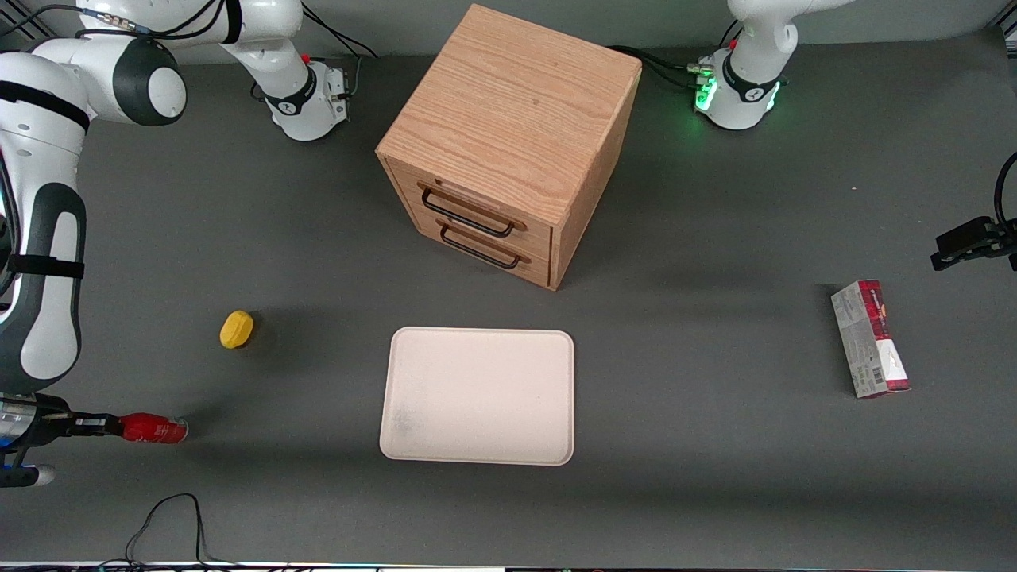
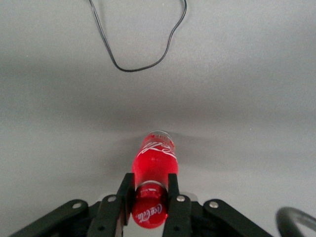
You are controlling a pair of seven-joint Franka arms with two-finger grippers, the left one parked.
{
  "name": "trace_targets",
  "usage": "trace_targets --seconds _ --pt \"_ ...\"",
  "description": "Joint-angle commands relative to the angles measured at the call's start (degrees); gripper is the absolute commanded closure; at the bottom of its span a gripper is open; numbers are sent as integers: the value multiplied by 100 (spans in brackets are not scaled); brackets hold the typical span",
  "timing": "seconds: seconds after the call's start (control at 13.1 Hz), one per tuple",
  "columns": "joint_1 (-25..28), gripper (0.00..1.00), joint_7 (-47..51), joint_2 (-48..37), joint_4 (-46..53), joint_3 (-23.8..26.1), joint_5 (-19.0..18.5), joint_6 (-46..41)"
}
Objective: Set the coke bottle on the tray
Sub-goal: 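Lower the right gripper and close it around the bottle's neck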
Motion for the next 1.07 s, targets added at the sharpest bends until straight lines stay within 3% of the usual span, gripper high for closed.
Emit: trace_targets --seconds 0.0,0.54,0.99 --pt "44 100 99 -422 -7 -51 -78 -651" --pt "44 100 55 -1687 -155 -86 -246 -2312" --pt "44 100 73 -4190 -3035 -95 -281 -1893"
